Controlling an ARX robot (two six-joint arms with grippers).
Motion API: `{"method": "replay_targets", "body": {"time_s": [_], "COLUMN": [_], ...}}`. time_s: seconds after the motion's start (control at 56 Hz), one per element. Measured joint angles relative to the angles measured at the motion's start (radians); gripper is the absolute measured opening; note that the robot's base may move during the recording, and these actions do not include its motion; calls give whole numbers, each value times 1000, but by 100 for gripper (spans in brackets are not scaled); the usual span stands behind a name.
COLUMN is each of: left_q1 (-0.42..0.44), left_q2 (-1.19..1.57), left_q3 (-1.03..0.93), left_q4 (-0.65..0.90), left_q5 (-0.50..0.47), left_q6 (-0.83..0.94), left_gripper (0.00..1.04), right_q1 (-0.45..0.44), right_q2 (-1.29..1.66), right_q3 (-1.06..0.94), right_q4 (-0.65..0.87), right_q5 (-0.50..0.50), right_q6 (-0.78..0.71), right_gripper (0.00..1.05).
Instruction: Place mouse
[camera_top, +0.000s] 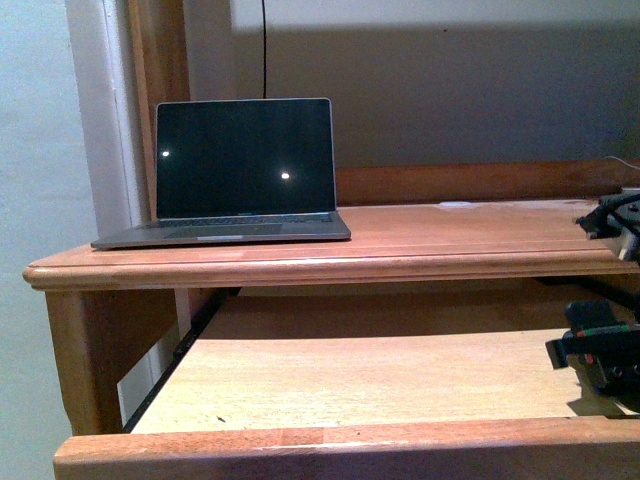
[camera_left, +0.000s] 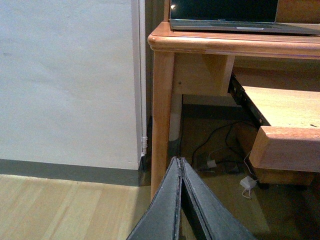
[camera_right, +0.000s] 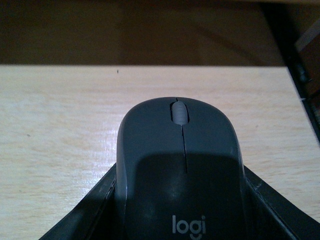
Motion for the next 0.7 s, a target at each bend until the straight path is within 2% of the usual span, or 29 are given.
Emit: {"method": "replay_targets", "body": {"time_s": [0.071, 0.143, 0.304, 0.446, 0.607, 0.696], "left_q1": [0, 0, 0, 0, 0, 0], "left_q2": [-90, -129, -142, -142, -142, -142], "left_q3": [0, 0, 0, 0, 0, 0], "left_q4": [-116, -134, -140, -141, -141, -141], "left_q5": [0, 0, 0, 0, 0, 0], "left_q6": [0, 0, 0, 0, 0, 0], "left_gripper": [3, 3, 3, 3, 37, 53], "right_q1": [0, 2, 54, 132, 177, 188], "right_q2": [-33, -55, -28, 200, 500, 605], "right_q3": [23, 61, 296, 613, 924, 1030], "right_q4": [-16, -43, -114, -169, -229, -233], "right_q5": [0, 0, 46, 140, 248, 295], "right_q6": [6, 19, 48, 66, 89, 90], "right_gripper": [55, 55, 55, 55, 55, 55]}}
